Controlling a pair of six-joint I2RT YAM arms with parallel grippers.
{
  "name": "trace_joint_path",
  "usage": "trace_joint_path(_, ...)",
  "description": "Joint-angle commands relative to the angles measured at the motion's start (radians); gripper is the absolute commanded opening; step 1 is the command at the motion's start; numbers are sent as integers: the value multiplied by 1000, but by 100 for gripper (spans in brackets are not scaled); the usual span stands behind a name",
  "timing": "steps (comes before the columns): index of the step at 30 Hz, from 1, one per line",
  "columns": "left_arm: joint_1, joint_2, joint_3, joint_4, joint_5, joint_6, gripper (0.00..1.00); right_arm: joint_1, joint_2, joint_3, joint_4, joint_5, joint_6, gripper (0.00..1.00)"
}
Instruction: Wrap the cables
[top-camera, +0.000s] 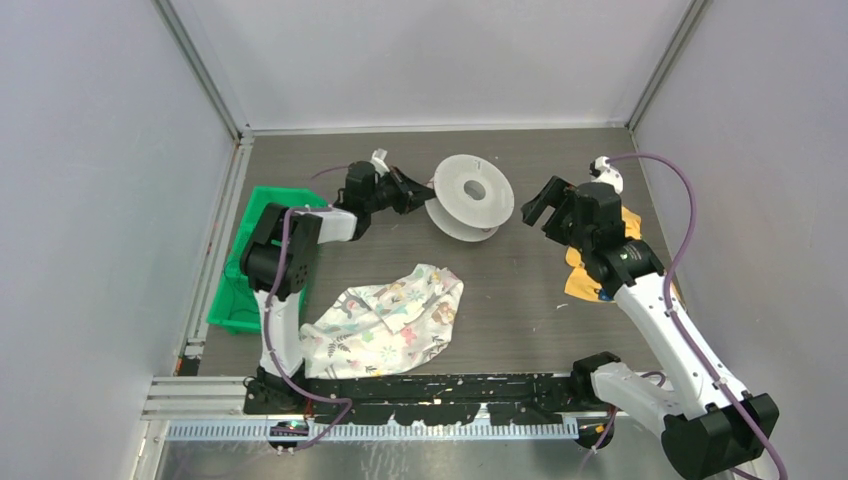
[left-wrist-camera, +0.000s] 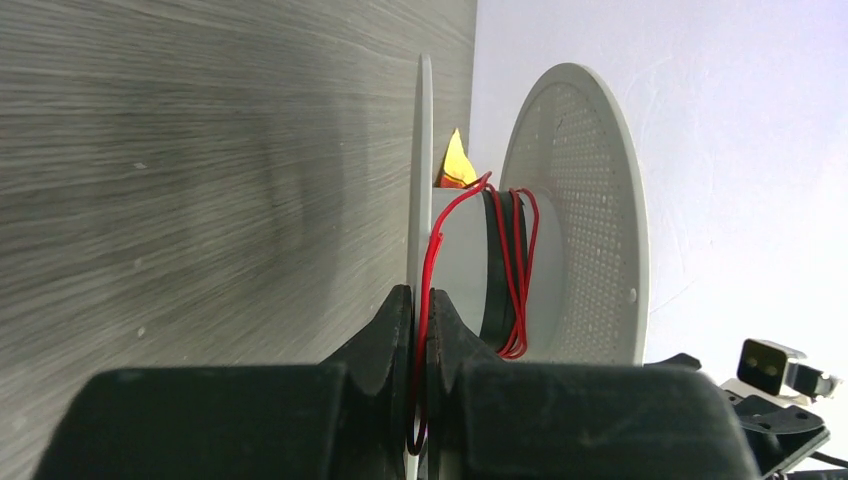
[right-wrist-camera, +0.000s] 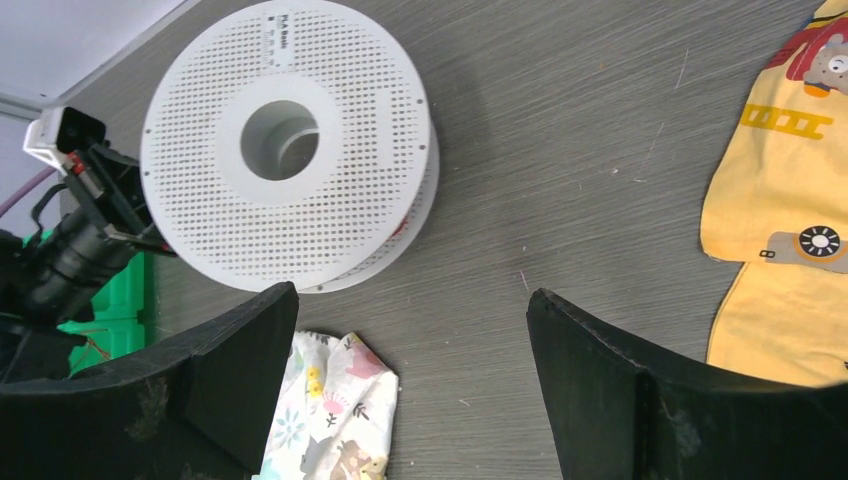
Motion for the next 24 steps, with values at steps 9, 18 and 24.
trace_joint_path(9, -96, 179, 169, 217, 26, -37, 1, -7, -35, -14, -10, 26, 7, 89)
trace_joint_path(18, -98, 218, 206, 144, 55, -19, 21, -5, -12, -13, 6, 23, 11, 89)
trace_joint_path(24, -99, 220, 230, 80, 63, 8, 44, -6, 2, -10, 19, 13, 14, 89)
